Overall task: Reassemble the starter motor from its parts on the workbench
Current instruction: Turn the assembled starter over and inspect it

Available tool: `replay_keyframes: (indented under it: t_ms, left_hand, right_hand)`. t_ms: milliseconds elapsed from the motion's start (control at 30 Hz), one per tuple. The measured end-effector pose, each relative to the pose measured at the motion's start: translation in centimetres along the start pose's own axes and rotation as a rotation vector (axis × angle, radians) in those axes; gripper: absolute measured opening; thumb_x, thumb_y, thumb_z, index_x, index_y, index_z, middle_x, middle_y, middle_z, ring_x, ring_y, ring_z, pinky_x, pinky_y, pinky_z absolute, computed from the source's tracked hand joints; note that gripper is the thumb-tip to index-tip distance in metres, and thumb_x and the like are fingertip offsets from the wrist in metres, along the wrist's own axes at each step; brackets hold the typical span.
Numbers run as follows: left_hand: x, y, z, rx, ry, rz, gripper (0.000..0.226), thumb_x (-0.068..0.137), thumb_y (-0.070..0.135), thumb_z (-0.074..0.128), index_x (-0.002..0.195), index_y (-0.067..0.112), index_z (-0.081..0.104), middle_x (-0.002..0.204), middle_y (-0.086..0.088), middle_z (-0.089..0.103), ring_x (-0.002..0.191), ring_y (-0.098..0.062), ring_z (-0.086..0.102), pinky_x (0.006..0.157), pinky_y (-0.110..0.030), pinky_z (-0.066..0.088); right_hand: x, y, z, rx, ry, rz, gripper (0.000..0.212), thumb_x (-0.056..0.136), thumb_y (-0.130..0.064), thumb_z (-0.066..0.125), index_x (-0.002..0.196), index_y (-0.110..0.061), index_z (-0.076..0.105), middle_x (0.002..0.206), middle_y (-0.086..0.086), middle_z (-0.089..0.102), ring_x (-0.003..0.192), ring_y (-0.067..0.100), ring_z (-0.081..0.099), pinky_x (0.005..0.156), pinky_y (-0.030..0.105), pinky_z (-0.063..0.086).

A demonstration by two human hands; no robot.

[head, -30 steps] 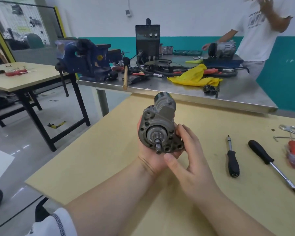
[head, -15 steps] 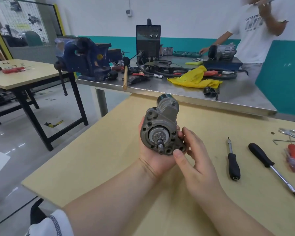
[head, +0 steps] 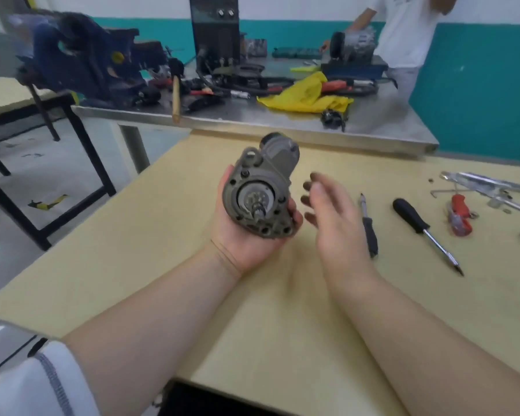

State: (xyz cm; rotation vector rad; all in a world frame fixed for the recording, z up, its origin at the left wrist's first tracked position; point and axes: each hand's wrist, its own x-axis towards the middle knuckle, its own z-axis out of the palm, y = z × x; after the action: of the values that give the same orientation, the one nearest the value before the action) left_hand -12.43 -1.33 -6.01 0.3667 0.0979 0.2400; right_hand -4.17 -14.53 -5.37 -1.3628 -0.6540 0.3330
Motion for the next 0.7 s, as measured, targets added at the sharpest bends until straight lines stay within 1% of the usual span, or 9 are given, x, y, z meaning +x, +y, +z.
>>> replay_keyframes:
  t_ms: [67,167,267,333,400,500,533,600,700]
  left_hand:
    - [0.2,-0.4,-0.1,0.081,0.030,-0.023,0.073,0.099,0.071,0.048,0.096,0.005,0.079,0.092,-0.012,0.071,0.082,-0.030,0.064,0.083,-0.040,0.052]
    - [0.3,-1.1,0.1,0.209,0.051,-0.077,0.074,0.094,0.077,0.051,0.102,0.009,0.077,0.094,-0.012,0.071,0.081,-0.028,0.064,0.079,-0.038,0.052]
    - [0.3,-1.8,0.3,0.353,0.038,-0.132,0.072,0.091,0.078,0.052,0.109,0.012,0.074,0.098,-0.011,0.068,0.080,-0.028,0.064,0.076,-0.037,0.051]
    - [0.4,-2.1,0.3,0.415,0.027,-0.171,0.071,0.089,0.077,0.053,0.112,0.014,0.075,0.100,-0.011,0.070,0.080,-0.028,0.065,0.075,-0.036,0.051]
    - [0.4,-2.5,0.5,0.462,0.000,-0.199,0.069,0.091,0.075,0.052,0.120,0.017,0.074,0.106,-0.009,0.071,0.083,-0.028,0.067,0.073,-0.037,0.051]
    - [0.4,-2.9,0.7,0.522,-0.027,-0.216,0.063,0.097,0.072,0.050,0.132,0.021,0.066,0.117,-0.008,0.064,0.091,-0.027,0.064,0.070,-0.037,0.050]
    - [0.4,-2.9,0.7,0.547,-0.031,-0.223,0.062,0.099,0.071,0.050,0.129,0.020,0.069,0.118,-0.009,0.064,0.091,-0.027,0.064,0.070,-0.037,0.050]
    - [0.3,-3.1,0.8,0.586,-0.030,-0.239,0.060,0.100,0.068,0.052,0.124,0.017,0.073,0.115,-0.012,0.069,0.089,-0.029,0.067,0.070,-0.036,0.053]
    - [0.3,-3.5,0.9,0.596,-0.021,-0.256,0.059,0.101,0.065,0.051,0.121,0.013,0.071,0.105,-0.014,0.074,0.082,-0.031,0.071,0.067,-0.037,0.058]
  right_hand:
    - [0.7,-1.0,-0.9,0.037,0.043,0.058,0.040,0.098,-0.049,0.058,0.134,-0.033,0.065,0.129,-0.013,0.071,0.114,0.009,0.072,0.102,0.040,0.059]
    - [1.4,-2.0,-2.2,0.071,0.013,0.093,0.030,0.104,-0.042,0.058,0.131,-0.030,0.064,0.128,-0.004,0.072,0.105,0.018,0.077,0.091,0.041,0.062]
    - [1.2,-2.2,-3.9,0.127,-0.074,0.151,0.033,0.109,-0.040,0.054,0.131,-0.021,0.067,0.119,0.000,0.074,0.092,0.027,0.078,0.077,0.042,0.059]
    - [0.8,-1.8,-5.3,0.180,-0.131,0.221,0.035,0.110,-0.044,0.051,0.125,-0.018,0.069,0.114,0.004,0.072,0.086,0.027,0.075,0.070,0.038,0.054]
    - [0.4,-1.4,-6.6,0.243,-0.185,0.319,0.040,0.110,-0.051,0.047,0.119,-0.017,0.068,0.113,0.009,0.070,0.085,0.025,0.072,0.070,0.037,0.048]
    - [0.2,-0.8,-7.6,0.247,-0.216,0.383,0.047,0.109,-0.058,0.044,0.124,-0.020,0.068,0.105,0.010,0.066,0.075,0.019,0.061,0.065,0.034,0.042]
    - [0.2,-0.7,-7.7,0.207,-0.219,0.374,0.046,0.108,-0.059,0.046,0.119,-0.023,0.071,0.102,0.009,0.065,0.071,0.017,0.056,0.062,0.033,0.039]
    - [0.2,-0.5,-7.8,0.135,-0.205,0.376,0.040,0.104,-0.062,0.051,0.097,-0.031,0.074,0.093,0.006,0.065,0.065,0.016,0.051,0.057,0.032,0.035]
    - [0.2,-0.2,-7.9,0.084,-0.183,0.443,0.045,0.099,-0.065,0.057,0.076,-0.030,0.074,0.074,-0.001,0.063,0.058,0.016,0.052,0.053,0.029,0.032]
